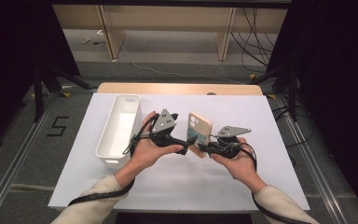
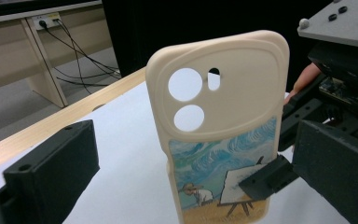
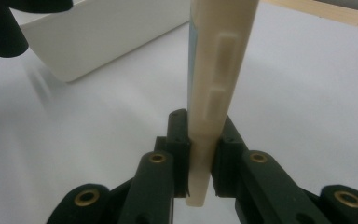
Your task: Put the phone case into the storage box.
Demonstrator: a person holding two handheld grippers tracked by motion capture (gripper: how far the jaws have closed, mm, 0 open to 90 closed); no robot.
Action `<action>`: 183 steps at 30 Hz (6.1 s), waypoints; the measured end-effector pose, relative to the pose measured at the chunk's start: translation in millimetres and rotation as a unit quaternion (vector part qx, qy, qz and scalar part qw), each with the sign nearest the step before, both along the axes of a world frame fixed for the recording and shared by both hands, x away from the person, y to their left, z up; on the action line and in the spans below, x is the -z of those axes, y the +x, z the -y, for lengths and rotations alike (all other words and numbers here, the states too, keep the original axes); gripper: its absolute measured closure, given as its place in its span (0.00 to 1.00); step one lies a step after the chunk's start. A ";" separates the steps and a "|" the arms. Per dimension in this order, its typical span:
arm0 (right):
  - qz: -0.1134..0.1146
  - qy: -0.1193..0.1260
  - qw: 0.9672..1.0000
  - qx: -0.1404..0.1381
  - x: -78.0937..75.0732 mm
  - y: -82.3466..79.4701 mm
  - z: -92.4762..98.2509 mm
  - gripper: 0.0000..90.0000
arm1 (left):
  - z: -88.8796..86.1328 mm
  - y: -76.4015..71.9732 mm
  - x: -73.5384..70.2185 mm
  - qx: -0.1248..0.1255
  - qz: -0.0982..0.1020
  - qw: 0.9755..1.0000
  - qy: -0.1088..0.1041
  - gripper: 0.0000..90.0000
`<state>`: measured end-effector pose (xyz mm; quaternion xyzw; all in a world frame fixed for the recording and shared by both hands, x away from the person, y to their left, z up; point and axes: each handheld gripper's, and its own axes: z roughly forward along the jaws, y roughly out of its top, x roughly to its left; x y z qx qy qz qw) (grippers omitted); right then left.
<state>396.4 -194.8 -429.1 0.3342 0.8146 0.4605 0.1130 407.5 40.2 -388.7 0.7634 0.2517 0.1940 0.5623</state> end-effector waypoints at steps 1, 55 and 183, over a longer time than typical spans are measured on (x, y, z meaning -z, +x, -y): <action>-0.001 0.000 1.000 0.001 -0.2 0.0 -0.2 0.89 | 1.4 0.2 -0.4 0.000 0.001 1.000 -0.002 0.00; -0.002 -0.001 1.000 0.009 1.7 0.9 -4.2 0.89 | 40.4 10.0 -0.7 -0.027 0.009 0.999 -0.017 0.00; 0.071 0.029 0.997 0.021 3.0 -18.0 58.1 0.17 | -16.7 16.8 -23.2 -0.099 0.016 0.994 -0.033 0.12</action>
